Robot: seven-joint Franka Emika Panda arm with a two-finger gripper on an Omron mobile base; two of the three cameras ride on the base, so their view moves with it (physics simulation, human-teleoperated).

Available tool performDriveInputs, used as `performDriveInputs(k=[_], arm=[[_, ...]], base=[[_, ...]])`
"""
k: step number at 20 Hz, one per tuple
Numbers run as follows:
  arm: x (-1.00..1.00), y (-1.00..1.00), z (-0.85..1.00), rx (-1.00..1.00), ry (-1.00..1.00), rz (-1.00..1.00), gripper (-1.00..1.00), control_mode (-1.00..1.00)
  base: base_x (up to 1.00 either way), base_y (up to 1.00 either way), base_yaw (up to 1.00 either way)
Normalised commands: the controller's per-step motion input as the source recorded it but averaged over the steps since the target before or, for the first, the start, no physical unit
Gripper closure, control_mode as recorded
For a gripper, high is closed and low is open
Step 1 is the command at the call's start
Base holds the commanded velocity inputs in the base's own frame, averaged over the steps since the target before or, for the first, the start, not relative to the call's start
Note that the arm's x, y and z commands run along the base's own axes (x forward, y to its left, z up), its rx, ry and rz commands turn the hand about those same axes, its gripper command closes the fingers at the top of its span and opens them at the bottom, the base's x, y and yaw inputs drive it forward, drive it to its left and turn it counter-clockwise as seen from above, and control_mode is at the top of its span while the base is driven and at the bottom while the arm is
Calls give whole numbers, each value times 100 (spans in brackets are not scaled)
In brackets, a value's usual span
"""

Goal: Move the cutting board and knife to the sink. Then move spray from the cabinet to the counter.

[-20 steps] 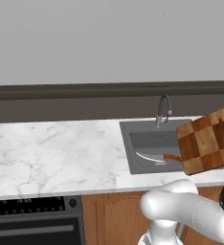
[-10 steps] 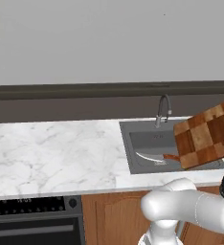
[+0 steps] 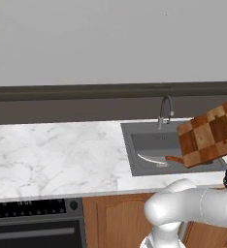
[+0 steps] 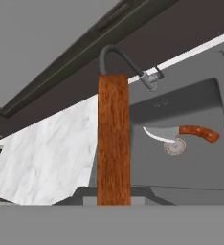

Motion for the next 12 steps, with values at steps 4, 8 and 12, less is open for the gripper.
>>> performDriveInputs(k=[4,8,12], arm=[[23,-33,-5,0,3,0,100,-100],[17,-36,-2,0,4,0,100,-100],[36,-31,0,0,5,0,100,-100]], base=[[0,0,0],[0,0,0],[0,0,0]])
